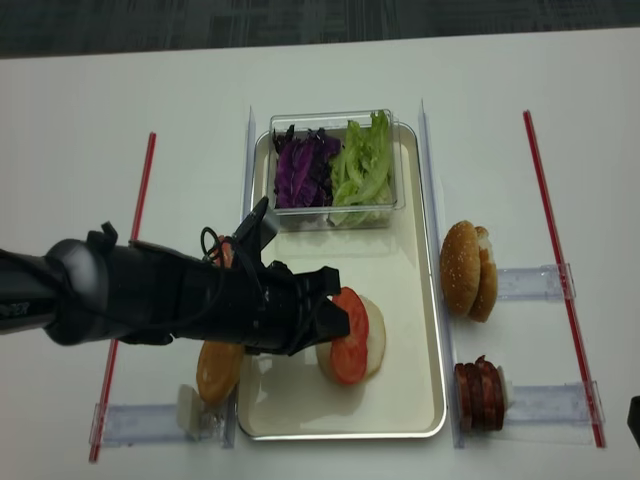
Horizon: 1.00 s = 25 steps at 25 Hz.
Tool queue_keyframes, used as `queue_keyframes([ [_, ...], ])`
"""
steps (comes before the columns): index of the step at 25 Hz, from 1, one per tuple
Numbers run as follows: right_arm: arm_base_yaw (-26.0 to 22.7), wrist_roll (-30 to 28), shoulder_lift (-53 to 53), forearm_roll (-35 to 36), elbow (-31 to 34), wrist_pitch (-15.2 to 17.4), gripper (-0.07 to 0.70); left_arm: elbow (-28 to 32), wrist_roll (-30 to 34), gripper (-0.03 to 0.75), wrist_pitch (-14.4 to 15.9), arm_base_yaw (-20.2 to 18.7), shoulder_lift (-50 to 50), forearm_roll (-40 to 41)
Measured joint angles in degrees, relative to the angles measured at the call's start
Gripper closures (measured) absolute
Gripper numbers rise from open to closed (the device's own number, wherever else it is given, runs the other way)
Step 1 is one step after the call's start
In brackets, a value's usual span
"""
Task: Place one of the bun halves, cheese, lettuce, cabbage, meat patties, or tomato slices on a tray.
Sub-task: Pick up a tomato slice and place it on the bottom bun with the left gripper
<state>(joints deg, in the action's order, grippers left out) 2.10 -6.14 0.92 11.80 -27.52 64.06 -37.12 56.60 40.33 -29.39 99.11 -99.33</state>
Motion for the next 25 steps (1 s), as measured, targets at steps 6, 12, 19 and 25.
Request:
queue_keyframes([
  [6, 0.0, 0.0, 0.0, 0.0, 0.0, 0.0, -0.022, 0.0, 1.6, 0.643, 0.7, 0.0, 0.6, 0.0],
  [12, 0.0, 0.0, 0.0, 0.0, 0.0, 0.0, -0.022, -0.2, 2.7, 0.643, 0.9, 0.0, 0.6, 0.0],
  [19, 0.0, 0.0, 0.0, 0.0, 0.0, 0.0, -0.022, -2.2, 2.7, 0.645, 1.8, 0.0, 2.9, 0.0],
  [25, 0.0, 0.0, 0.0, 0.0, 0.0, 0.0, -0.022, -2.3, 3.5, 0.645, 2.4, 0.0, 4.6, 0.0],
])
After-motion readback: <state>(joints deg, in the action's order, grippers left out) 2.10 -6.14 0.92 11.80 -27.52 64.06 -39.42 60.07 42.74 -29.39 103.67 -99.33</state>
